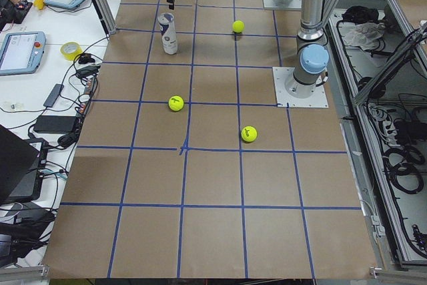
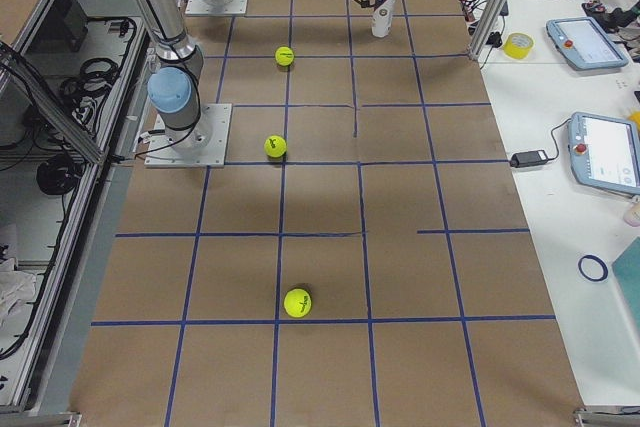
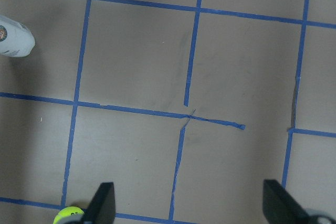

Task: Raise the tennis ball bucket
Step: 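Open the left gripper and raise it away from the can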

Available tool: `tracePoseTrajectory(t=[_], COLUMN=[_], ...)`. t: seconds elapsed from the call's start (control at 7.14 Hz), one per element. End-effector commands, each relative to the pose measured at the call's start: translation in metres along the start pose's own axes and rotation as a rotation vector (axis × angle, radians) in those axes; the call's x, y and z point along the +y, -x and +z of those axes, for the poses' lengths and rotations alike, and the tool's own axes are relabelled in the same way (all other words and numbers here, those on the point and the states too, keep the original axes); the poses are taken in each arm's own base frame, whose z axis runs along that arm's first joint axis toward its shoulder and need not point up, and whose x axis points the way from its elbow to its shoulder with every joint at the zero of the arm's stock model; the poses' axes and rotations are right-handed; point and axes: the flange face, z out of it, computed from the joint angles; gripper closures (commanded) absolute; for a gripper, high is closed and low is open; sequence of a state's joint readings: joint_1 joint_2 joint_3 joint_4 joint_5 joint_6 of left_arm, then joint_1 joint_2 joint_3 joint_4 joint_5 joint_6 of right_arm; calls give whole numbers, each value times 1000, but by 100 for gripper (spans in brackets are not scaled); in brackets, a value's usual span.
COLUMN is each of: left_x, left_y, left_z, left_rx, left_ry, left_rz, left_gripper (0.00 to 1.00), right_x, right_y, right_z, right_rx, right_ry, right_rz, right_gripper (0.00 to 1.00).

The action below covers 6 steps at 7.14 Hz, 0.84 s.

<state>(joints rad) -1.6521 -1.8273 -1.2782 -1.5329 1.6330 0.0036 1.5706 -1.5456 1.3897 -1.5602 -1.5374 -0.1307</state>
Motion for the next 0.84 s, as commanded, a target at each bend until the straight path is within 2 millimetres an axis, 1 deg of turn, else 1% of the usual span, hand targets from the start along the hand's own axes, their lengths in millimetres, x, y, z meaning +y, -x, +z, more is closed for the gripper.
tracePoseTrajectory(t=[0.0, 0.14, 0.28, 0.42, 0.56, 0.7], left_x=[29, 49, 62, 80, 90, 97], left_y=[67, 80, 88, 96, 103, 103], left_z=[-3, -3, 0, 8, 6, -3], left_rx=[4, 4, 9, 12, 38, 43], left_ry=[80, 90, 98, 119, 109, 98], left_rz=[-86, -112, -124, -137, -81, -66], left_gripper=[0, 0, 0, 0, 0, 0], right_x=[1, 1, 2, 4, 8, 10], right_y=[-1, 0, 1, 1, 3, 3], right_z=[2, 1, 0, 3, 3, 6], right_rx=[2, 2, 2, -2, -1, -5], right_ry=[6, 5, 5, 9, 10, 10], right_rz=[8, 10, 13, 13, 8, 10], right_gripper=[0, 0, 0, 0, 0, 0])
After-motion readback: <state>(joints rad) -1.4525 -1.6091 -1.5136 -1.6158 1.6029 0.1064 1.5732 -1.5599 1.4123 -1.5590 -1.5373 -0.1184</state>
